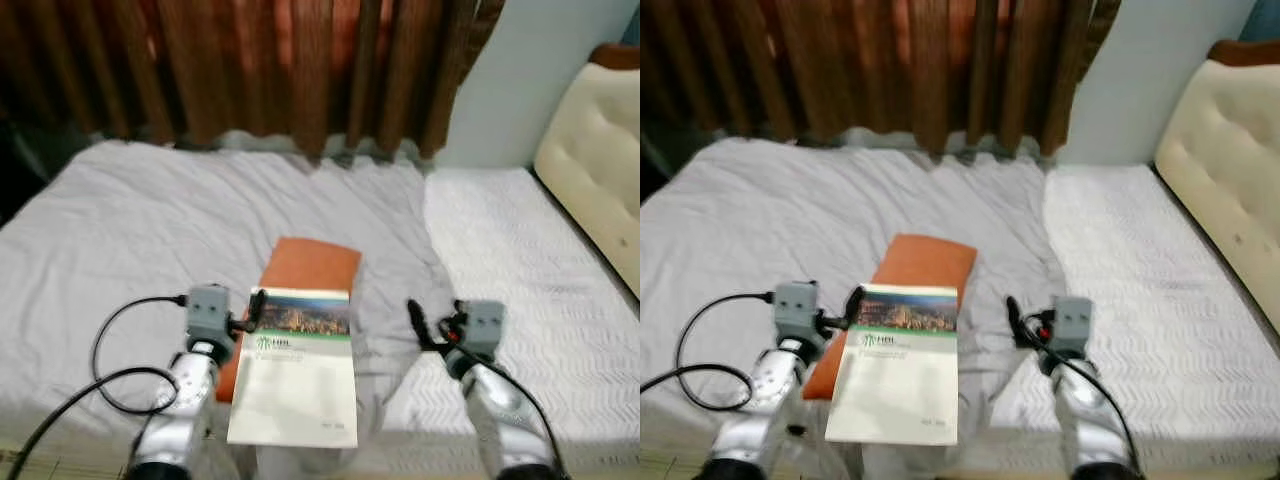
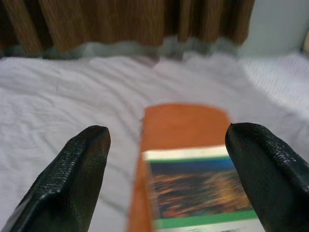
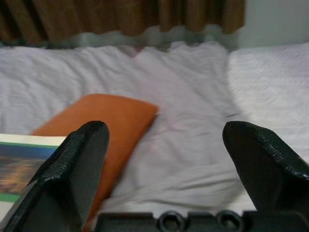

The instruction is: Clean up the room

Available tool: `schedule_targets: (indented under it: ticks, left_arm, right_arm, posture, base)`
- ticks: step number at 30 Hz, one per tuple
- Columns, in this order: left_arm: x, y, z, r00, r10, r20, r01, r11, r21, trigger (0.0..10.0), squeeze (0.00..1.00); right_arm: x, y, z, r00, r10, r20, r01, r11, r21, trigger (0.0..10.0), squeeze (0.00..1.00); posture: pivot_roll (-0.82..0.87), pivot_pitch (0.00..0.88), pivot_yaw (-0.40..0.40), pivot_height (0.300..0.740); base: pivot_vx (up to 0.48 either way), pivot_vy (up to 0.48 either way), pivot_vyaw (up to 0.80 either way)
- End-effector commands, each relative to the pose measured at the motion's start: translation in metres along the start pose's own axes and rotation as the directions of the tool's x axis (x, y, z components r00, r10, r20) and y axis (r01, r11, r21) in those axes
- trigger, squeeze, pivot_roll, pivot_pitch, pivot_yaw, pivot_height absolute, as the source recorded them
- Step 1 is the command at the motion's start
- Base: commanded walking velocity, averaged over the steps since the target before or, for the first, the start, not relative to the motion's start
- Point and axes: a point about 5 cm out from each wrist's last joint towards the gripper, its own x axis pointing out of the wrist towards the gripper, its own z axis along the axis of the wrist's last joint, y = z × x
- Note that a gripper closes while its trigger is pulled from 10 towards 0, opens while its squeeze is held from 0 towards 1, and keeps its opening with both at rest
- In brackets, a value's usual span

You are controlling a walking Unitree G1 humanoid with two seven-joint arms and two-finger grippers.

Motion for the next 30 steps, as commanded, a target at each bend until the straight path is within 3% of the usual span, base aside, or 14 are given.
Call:
schedule_targets:
  ticks: [1, 2, 13, 20, 30]
  left_arm:
    - [0.006, -0.005, 0.007, 1.000, -0.008, 0.022, 0.007, 1.000, 0.028, 10.0, 0.00]
    - [0.009, -0.004, 0.005, 1.000, -0.006, 0.000, 0.006, 1.000, -0.018, 10.0, 0.00]
    - [0.020, -0.007, 0.013, 1.000, -0.023, 0.010, 0.023, 1.000, 0.018, 10.0, 0.00]
    - [0.017, -0.007, 0.013, 1.000, -0.008, 0.022, 0.007, 1.000, 0.023, 10.0, 0.00]
    - [0.014, -0.016, 0.011, 1.000, 0.006, 0.027, -0.006, 1.000, 0.008, 10.0, 0.00]
  right_arm:
    - [-0.004, -0.012, -0.006, 0.998, -0.041, -0.038, 0.040, 0.999, -0.017, 10.0, 0.00]
    - [-0.003, -0.012, -0.006, 0.998, -0.051, -0.039, 0.051, 0.999, -0.012, 10.0, 0.00]
    - [-0.001, -0.008, -0.005, 0.999, -0.023, -0.033, 0.023, 1.000, -0.011, 10.0, 0.00]
    - [-0.004, -0.006, -0.005, 1.000, 0.016, -0.023, -0.015, 1.000, 0.021, 10.0, 0.00]
    - [-0.005, -0.006, -0.007, 1.000, 0.018, -0.023, -0.017, 0.999, 0.041, 10.0, 0.00]
  posture:
    - [0.09, 0.012, -0.027, 0.740]
    - [0.08, 0.007, -0.018, 0.740]
    - [0.06, 0.004, -0.007, 0.740]
    - [0.06, 0.000, -0.011, 0.740]
    - [0.08, 0.000, -0.014, 0.740]
  base:
    - [0.000, 0.000, -0.59]
    - [0.000, 0.000, 0.00]
    - [0.000, 0.000, -0.36]
    - [0.000, 0.000, 0.00]
    - [0.478, 0.000, 0.00]
